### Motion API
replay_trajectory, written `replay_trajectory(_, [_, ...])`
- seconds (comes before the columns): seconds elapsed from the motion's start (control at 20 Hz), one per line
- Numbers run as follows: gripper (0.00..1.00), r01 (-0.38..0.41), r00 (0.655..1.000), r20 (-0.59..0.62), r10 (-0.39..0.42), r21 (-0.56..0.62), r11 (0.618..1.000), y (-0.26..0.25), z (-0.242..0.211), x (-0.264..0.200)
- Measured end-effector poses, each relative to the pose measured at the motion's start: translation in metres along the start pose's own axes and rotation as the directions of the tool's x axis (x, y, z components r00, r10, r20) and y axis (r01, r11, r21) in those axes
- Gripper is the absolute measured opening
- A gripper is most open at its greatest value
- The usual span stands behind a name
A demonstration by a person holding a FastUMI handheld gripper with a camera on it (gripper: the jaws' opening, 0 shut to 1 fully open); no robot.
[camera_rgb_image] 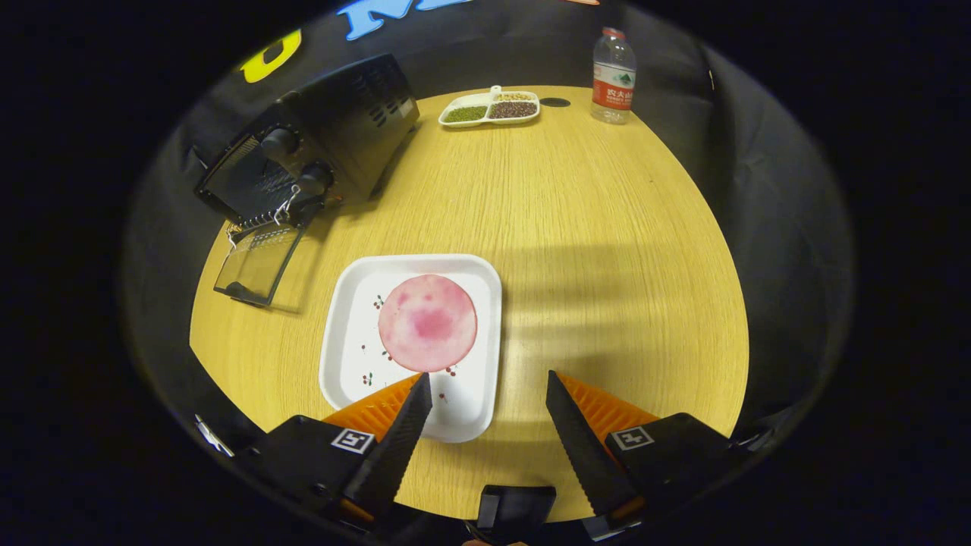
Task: Open the toaster oven, put the food inside, and close the toaster oven door.
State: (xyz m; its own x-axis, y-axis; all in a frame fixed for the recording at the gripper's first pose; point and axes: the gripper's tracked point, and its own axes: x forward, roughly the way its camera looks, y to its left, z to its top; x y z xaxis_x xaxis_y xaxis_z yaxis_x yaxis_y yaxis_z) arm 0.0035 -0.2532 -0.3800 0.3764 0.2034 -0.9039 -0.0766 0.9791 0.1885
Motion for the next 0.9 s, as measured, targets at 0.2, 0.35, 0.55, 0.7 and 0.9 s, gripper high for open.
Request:
replay_trajectory(0.2, [0.81,-0.005,1.0,-0.012,0.004,-0.014,1.0,0.003,0.0,0.007])
replay_trajectory(0.35, [0.79,0.038,0.999,-0.009,-0.038,-0.046,0.998,-0.003,0.001,0.005])
replay_trajectory(0.55, [0.46,0.064,0.997,-0.047,-0.067,-0.069,0.996,-0.005,0.001,0.008])
replay_trajectory(0.7, [0.46,0.062,0.993,-0.093,-0.071,-0.101,0.993,-0.004,0.001,0.009])
replay_trajectory(0.9, [0.2,0.042,0.989,-0.138,-0.049,-0.053,0.998,0.001,0.001,0.011])
